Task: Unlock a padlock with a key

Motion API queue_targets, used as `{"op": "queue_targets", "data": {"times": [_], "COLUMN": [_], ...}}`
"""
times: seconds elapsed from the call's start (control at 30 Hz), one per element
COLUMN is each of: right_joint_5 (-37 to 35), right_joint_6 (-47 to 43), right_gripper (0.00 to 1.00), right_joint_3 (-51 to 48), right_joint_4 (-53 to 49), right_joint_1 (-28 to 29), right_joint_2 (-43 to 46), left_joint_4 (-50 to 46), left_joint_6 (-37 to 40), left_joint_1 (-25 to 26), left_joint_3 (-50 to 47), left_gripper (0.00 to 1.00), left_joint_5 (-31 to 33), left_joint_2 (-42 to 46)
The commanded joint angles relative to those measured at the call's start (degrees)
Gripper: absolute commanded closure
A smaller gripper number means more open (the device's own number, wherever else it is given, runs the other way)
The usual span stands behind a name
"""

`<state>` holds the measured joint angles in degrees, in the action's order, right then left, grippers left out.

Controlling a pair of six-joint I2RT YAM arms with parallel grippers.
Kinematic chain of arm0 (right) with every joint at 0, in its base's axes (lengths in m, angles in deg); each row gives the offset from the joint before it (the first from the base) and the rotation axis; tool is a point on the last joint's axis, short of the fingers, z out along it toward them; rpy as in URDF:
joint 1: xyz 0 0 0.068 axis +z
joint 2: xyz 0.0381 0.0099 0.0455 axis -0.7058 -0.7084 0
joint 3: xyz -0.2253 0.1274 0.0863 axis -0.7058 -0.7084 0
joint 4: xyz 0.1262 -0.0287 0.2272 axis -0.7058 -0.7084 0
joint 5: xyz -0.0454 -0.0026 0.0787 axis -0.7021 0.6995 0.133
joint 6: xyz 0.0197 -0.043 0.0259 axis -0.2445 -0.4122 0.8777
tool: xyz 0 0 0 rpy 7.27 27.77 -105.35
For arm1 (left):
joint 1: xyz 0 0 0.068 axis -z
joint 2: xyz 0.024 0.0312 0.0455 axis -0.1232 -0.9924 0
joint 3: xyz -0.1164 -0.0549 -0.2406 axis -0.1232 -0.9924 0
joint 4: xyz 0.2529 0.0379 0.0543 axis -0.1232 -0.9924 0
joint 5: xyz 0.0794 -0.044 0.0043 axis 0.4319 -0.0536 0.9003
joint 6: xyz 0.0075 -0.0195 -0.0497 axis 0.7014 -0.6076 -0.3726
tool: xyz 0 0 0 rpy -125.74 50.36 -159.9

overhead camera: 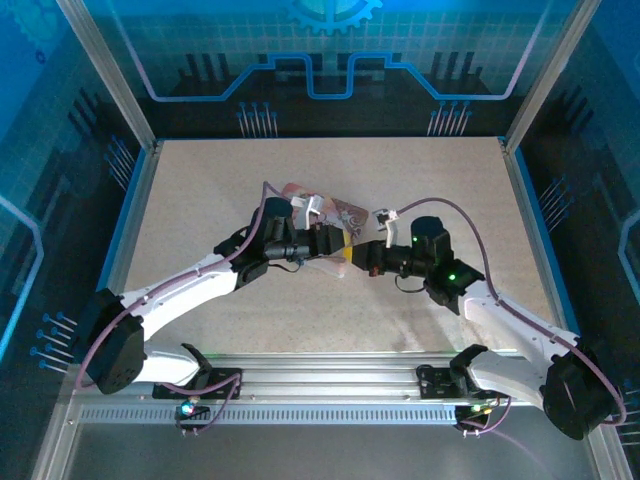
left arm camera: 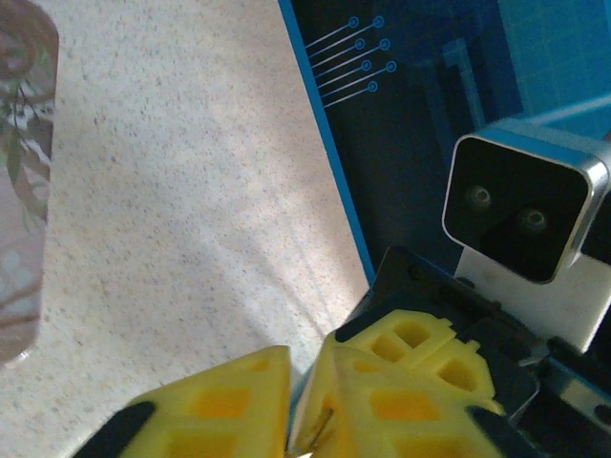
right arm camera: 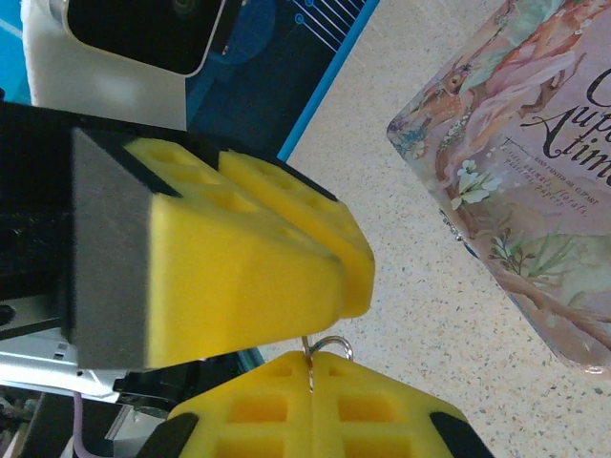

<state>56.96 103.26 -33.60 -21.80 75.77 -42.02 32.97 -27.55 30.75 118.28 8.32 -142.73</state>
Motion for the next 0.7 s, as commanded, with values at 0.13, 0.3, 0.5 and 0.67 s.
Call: {"op": "queue_targets", "data": {"times": [0.13, 0.3, 0.5, 0.67], "right_joint_5": [2.8, 6.9, 9.6, 9.9], "right_joint_6": [2.9, 10.2, 10.4, 11.5], "right_gripper": [0.94, 0.77, 0.64, 0.64], "right_joint_3": [-2.4, -7.7, -7.4, -7.4], "right_joint_4": [4.4, 17.1, 18.5, 20.4], "right_joint_1": [-2.5, -6.1, -6.4, -6.0], "right_joint_2": [0.5, 0.8, 0.5, -1.1], "left_joint_4": [1.5, 2.1, 2.5, 2.8], "left_joint_6": [0.4, 0.1, -0.4, -0.6], "left_joint_1": [0.4, 0.4, 0.4, 0.4], "left_joint_3": [0.5, 0.6, 0.6, 0.5], "left_gripper": [1.00, 1.00, 1.00, 1.00], "left_joint_5": [-0.7, -0.4, -0.2, -0.2], "left_joint_2": [-0.2, 0.1, -0.1, -0.2]}}
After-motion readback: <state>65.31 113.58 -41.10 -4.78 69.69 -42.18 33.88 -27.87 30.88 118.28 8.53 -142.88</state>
